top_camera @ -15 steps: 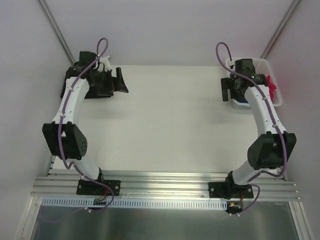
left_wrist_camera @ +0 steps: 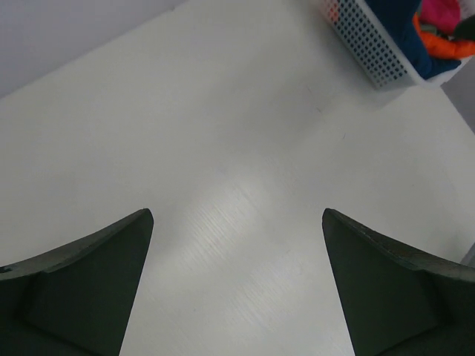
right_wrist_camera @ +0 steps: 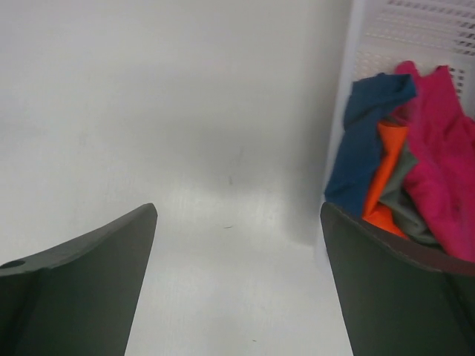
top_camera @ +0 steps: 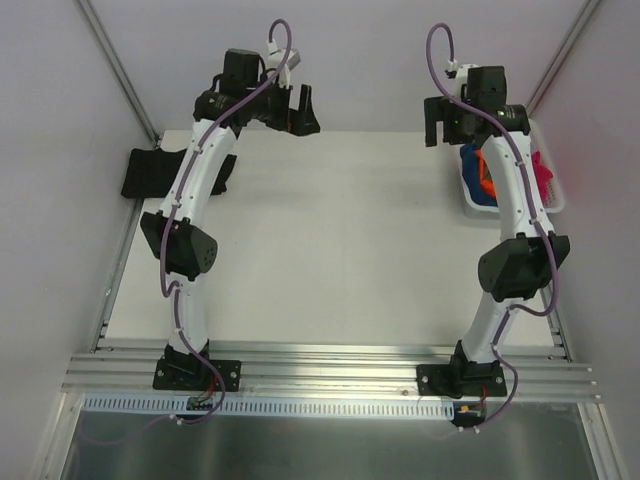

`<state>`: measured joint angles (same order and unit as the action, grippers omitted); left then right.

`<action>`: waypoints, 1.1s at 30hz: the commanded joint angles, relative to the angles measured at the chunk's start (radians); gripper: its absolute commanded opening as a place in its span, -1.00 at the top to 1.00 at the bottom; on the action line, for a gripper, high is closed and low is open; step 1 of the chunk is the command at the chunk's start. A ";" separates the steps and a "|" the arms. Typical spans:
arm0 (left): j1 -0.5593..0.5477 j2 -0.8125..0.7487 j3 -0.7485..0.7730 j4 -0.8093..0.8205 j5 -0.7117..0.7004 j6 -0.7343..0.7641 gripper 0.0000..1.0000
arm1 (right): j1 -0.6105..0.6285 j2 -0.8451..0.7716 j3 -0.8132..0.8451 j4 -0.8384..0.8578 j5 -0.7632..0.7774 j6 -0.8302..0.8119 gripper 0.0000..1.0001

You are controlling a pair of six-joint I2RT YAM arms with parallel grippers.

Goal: Fold and stack the t-shirts
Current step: Grab the tshirt from the pile

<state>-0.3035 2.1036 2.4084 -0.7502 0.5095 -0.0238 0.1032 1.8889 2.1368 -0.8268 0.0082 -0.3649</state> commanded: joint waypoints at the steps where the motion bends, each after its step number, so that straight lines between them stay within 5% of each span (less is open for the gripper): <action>1: 0.035 -0.040 0.040 0.164 0.072 -0.039 -0.98 | 0.050 0.016 0.026 -0.012 -0.099 0.043 -0.94; 10: 0.010 -0.050 -0.015 0.243 0.092 0.028 -0.98 | 0.053 0.098 0.120 0.037 -0.110 0.037 -0.94; 13: 0.029 -0.065 -0.089 0.239 0.009 -0.040 -0.99 | 0.003 0.108 0.092 0.141 -0.064 0.038 -0.94; 22: 0.020 -0.068 -0.182 0.216 -0.106 0.056 -0.98 | -0.126 0.236 0.155 0.192 0.113 -0.039 -0.98; 33: -0.051 -0.077 -0.221 0.187 -0.224 0.148 -0.98 | -0.295 0.384 0.192 0.239 0.202 0.063 -0.85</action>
<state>-0.3283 2.0869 2.1834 -0.5667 0.3325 0.0685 -0.1684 2.2868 2.3085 -0.6434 0.1566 -0.3317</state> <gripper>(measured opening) 0.992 0.930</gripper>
